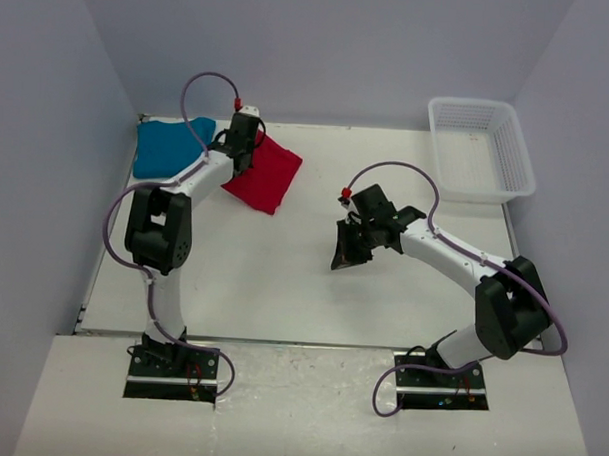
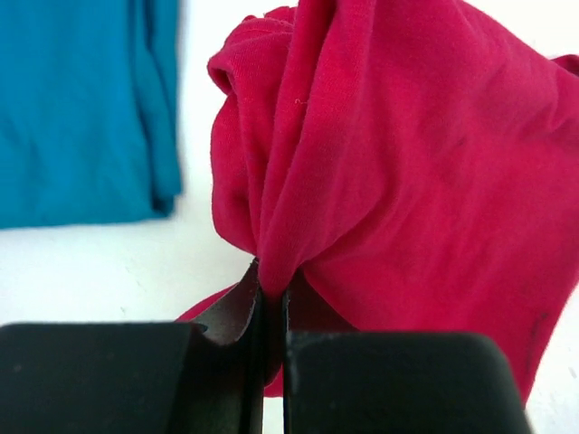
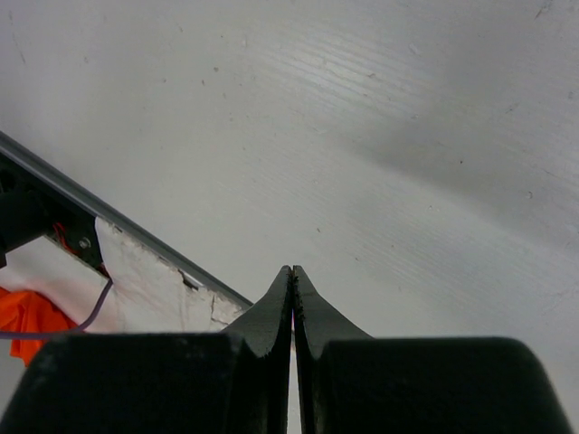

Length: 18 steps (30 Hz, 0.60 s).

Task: Fold and stack the t-shirts
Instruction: Put the neatly folded tshirt into the corner of the board with the left arm

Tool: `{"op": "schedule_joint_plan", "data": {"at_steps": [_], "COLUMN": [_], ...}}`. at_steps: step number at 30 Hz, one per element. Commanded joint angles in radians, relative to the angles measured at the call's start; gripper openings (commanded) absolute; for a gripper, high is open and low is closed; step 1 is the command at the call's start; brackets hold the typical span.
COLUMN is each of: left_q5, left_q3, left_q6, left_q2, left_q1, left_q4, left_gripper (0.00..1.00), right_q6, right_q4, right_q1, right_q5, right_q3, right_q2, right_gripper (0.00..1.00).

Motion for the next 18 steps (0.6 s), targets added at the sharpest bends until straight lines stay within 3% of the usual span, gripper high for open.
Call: {"op": "schedule_joint_plan", "data": {"at_steps": [1, 9, 18], "left_q5": [-0.076, -0.12, -0.109], "left_q3": [0.116, 0.257, 0.49], "left_q6": [0.078, 0.17, 0.23], "left_q2": [0.033, 0.125, 0.243], "left_q1": [0.054, 0.097, 0.142], "left_q4": [0.056, 0.105, 0.036], "left_gripper": [0.0, 0.0, 0.0], "right_q6": [-0.02, -0.034, -0.033], "right_q4": [-0.025, -0.063, -0.074], "right_q1": [0.006, 0.004, 0.004], "right_q5": [0.001, 0.004, 0.016], "right_q3": [0.014, 0.075, 0.08], "right_q2": [0.005, 0.042, 0.079], "right_gripper": [0.0, 0.0, 0.0]}}
